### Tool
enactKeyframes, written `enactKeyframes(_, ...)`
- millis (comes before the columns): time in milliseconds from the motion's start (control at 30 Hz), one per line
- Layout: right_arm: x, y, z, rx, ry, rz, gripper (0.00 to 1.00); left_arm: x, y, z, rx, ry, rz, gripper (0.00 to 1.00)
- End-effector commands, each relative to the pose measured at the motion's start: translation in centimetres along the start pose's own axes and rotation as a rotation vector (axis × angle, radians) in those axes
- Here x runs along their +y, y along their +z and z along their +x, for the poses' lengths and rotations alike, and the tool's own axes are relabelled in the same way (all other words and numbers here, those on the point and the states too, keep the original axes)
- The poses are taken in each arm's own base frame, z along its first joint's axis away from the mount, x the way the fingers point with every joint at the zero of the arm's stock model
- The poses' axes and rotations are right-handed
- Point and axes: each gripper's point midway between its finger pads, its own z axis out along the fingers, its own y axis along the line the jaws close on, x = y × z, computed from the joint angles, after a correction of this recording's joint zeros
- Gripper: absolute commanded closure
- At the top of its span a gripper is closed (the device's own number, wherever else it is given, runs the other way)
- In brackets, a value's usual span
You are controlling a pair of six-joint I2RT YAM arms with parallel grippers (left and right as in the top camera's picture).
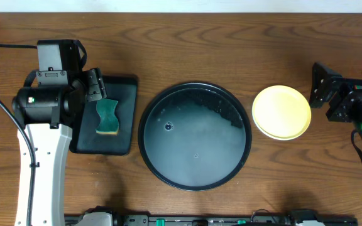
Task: Clean dirty plates on tray and stack at the side
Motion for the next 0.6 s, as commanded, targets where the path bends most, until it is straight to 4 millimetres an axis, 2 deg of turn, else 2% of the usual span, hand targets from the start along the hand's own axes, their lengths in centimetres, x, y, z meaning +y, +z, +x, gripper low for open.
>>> enactKeyframes(0,-0.4,0.4,0.5,-0.011,-0.001,0.017,0.01,-0.1,-0.4,-0.1,-0.01,0.001,0.008,0.26)
enactKeyframes(200,-1.2,2.3,3.0,-0.106,-0.073,0.004,0.01,-0.1,-0.4,-0.1,-0.01,0.001,0.008,0.26)
enactKeyframes(367,-2.1,3.6,6.8,-0.208,-0.076,-0.015,0.01,-0.1,-0.4,-0.1,-0.01,0.001,0.008,0.26)
enactKeyframes(567,-3.7,4.1,12.1,-0.342,-0.077,-0.02,0.01,-0.1,-0.4,-0.1,-0.01,0.001,0.008,0.26)
